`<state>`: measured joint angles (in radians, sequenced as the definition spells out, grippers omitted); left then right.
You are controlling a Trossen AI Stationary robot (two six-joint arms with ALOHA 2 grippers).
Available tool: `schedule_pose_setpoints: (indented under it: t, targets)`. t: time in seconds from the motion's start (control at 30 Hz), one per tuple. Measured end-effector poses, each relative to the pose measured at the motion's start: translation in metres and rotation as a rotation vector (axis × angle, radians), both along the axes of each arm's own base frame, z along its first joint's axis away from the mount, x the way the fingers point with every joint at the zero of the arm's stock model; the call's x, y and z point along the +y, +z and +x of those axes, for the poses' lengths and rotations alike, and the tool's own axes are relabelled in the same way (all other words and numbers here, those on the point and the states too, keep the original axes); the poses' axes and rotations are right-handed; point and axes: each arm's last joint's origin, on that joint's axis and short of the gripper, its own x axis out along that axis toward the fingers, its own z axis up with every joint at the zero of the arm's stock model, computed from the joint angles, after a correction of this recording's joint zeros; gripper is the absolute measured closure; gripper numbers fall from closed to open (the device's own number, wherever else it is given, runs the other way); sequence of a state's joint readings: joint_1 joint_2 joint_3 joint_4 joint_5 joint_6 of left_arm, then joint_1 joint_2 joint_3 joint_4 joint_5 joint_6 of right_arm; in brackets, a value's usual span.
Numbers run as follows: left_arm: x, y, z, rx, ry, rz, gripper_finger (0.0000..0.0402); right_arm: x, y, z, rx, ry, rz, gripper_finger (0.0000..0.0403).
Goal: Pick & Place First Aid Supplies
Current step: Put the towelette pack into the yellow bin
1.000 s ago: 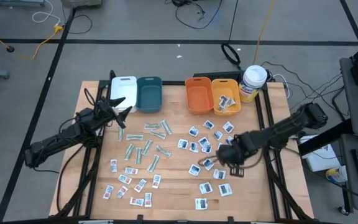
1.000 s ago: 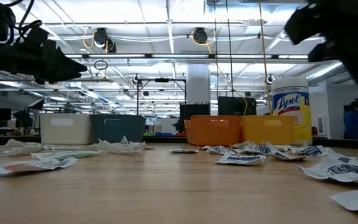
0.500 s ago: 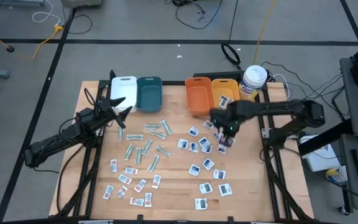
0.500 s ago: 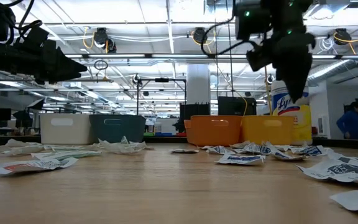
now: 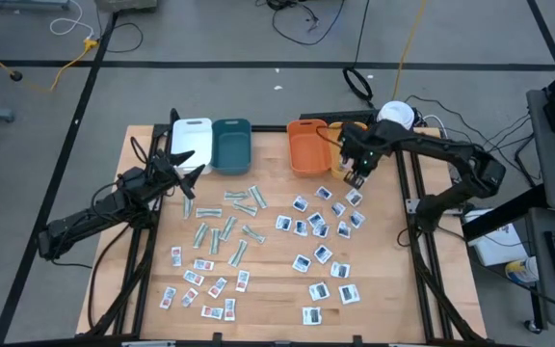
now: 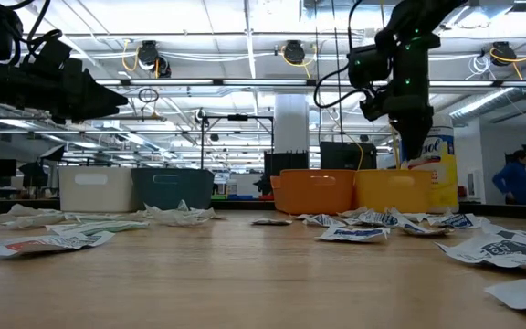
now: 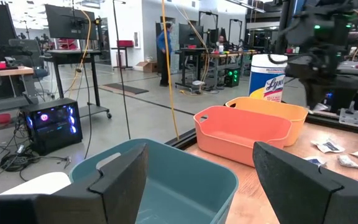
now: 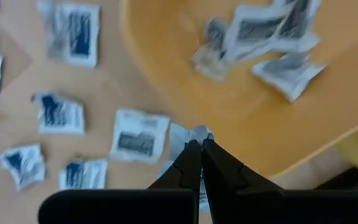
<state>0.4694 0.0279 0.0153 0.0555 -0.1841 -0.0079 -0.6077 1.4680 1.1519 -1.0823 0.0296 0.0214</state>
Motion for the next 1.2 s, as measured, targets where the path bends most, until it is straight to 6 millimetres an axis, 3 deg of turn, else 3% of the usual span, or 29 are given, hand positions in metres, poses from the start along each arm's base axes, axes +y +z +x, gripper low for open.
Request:
schedule_pose_setpoints:
  t: [0.43, 0.87, 1.0, 1.2]
  targets:
    - [0.0, 0.0, 0.0, 0.0, 0.0, 0.0, 0.0105, -0.034, 0.001, 0.0, -0.139, -0.017, -0.132, 0.0403]
    - [0.0, 0.0, 0.0, -0.001, 0.0, 0.0, 0.0105, -0.034, -0.017, 0.019, -0.118, 0.023, -0.207, 0.0396]
    - [0.0, 0.0, 0.0, 0.0, 0.0, 0.0, 0.0105, -0.034, -0.018, 0.019, -0.118, 0.014, -0.203, 0.0366]
    - [0.0, 0.0, 0.0, 0.0, 0.0, 0.0, 0.0105, -0.034, -0.018, 0.016, -0.108, -0.015, -0.191, 0.028]
